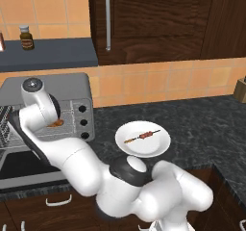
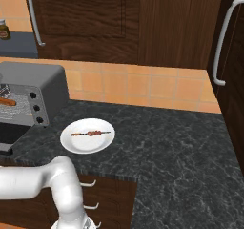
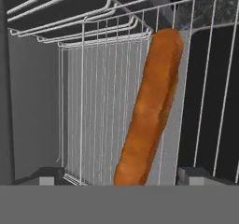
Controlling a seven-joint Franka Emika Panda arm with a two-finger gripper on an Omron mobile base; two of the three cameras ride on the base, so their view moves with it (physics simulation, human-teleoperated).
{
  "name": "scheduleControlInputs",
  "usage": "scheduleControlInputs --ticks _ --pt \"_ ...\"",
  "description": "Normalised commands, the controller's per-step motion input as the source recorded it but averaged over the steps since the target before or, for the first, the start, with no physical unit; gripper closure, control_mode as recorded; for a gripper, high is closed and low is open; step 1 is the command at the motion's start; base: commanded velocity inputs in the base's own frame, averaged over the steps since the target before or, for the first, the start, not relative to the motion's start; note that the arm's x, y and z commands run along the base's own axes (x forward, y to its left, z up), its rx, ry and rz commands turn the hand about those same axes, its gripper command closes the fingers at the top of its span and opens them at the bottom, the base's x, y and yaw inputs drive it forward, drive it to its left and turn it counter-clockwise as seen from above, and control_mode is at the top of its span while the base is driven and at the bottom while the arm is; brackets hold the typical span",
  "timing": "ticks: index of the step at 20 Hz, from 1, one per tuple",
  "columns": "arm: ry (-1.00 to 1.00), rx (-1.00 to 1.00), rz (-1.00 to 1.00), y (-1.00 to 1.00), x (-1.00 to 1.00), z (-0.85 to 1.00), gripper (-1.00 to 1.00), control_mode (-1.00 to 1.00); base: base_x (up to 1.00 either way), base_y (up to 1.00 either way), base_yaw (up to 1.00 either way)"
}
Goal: Pick up the kebab skewer and baguette bread, and place them inside the toaster oven. Close the toaster oven door and start by setting the timer.
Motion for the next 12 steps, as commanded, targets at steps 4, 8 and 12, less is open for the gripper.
scheduleControlInputs --ticks 4,8,12 --pt "0.0 0.0 0.0 -0.65 -0.72 0.0 -1.0 -1.0 0.0 0.0 0.0" --pt "0.0 0.0 -0.01 -0.78 -0.75 0.03 -1.0 -1.0 0.0 0.0 0.0" --pt "0.05 0.0 -0.04 -0.88 -0.56 0.06 -1.0 -1.0 0.0 0.0 0.0"
